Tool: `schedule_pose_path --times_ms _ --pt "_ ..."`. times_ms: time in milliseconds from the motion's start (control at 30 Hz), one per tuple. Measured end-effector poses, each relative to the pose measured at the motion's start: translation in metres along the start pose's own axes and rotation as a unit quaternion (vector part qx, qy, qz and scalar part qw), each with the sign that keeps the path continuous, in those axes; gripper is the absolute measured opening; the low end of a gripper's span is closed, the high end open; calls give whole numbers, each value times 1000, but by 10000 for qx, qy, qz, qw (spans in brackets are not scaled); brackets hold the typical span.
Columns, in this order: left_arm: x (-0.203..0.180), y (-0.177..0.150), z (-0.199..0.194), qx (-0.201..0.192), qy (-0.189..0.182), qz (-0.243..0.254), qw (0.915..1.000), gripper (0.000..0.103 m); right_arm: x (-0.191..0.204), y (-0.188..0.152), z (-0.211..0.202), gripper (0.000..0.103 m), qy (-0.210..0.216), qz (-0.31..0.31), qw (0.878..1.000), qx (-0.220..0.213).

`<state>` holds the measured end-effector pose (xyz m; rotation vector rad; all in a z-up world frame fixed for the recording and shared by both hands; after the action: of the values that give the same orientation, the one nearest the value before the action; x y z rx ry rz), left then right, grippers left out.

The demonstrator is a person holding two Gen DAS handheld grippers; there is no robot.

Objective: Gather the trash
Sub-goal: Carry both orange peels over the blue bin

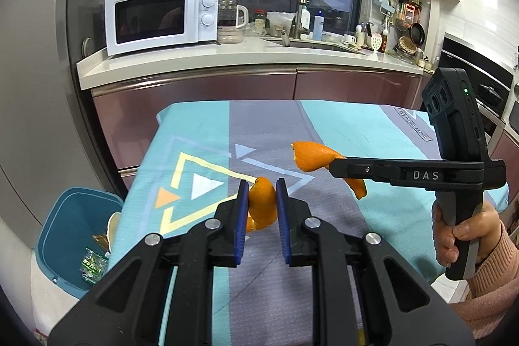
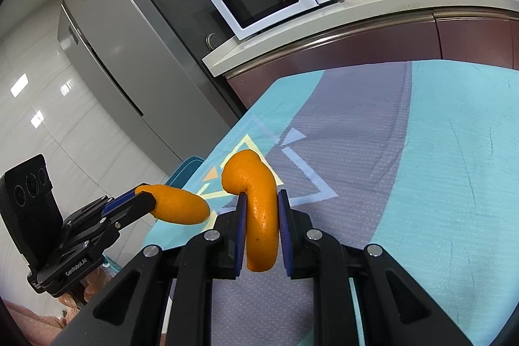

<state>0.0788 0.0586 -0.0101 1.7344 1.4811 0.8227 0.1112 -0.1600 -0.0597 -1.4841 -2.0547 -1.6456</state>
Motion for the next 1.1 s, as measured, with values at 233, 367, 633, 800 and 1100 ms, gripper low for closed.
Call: schedule_pose_path --times_ms 233,367,633,800,1100 --pt "14 3 -12 -88 155 -66 9998 17 9 1 6 17 81 -74 9999 40" --pt "22 3 -17 -115 224 -108 9996 17 15 2 11 17 130 -114 9998 81" --pt "33 2 -26 -157 338 -194 9991 17 29 3 23 17 238 -212 9993 174" --pt "43 3 -28 -174 413 -265 9986 17 35 4 33 17 280 -258 9990 236" --pt "62 4 -31 -189 590 -394 9973 17 49 6 50 17 404 -353 9980 345"
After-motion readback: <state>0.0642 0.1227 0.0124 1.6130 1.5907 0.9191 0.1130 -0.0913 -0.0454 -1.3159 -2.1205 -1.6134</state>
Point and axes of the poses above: each gripper's, at about its wrist camera, not at the fingertips, and z roughly the way its jaws point, x to its left, y to its top, the point moved 3 cm from there along z, roughly the way its jaws point, and after that the axes turned 11 degrees about y, right-handed, at the moved point
